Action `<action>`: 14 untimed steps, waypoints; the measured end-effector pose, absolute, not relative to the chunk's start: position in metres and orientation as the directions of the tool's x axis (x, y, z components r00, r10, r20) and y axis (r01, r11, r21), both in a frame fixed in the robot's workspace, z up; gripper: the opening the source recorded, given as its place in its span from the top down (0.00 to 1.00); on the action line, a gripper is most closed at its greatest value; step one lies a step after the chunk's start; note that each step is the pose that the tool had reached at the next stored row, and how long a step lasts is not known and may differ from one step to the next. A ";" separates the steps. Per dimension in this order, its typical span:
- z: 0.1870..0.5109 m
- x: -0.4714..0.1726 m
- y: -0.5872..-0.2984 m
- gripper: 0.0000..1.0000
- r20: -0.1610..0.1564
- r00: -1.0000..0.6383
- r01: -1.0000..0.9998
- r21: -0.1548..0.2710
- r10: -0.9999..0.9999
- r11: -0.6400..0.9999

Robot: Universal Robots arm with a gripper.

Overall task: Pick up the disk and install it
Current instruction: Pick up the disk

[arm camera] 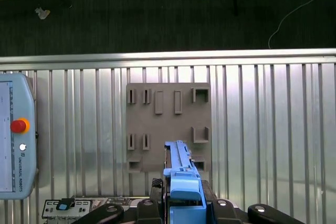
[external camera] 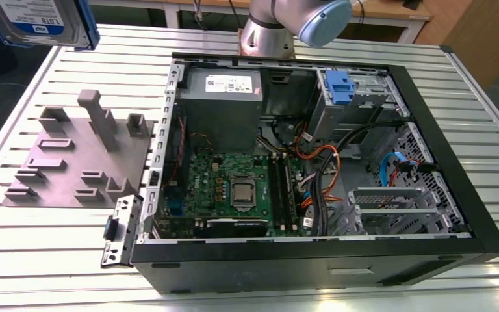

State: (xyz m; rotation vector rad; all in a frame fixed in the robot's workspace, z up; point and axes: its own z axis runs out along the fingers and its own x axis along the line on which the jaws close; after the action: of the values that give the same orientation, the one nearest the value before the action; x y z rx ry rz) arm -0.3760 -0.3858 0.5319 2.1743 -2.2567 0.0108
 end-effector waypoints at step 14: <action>0.532 -0.369 -0.386 0.64 0.010 -0.037 -0.999 0.001 -0.999 0.037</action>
State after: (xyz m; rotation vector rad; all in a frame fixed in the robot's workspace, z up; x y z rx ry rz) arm -0.3694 -0.3858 0.5320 2.1743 -2.2567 0.0107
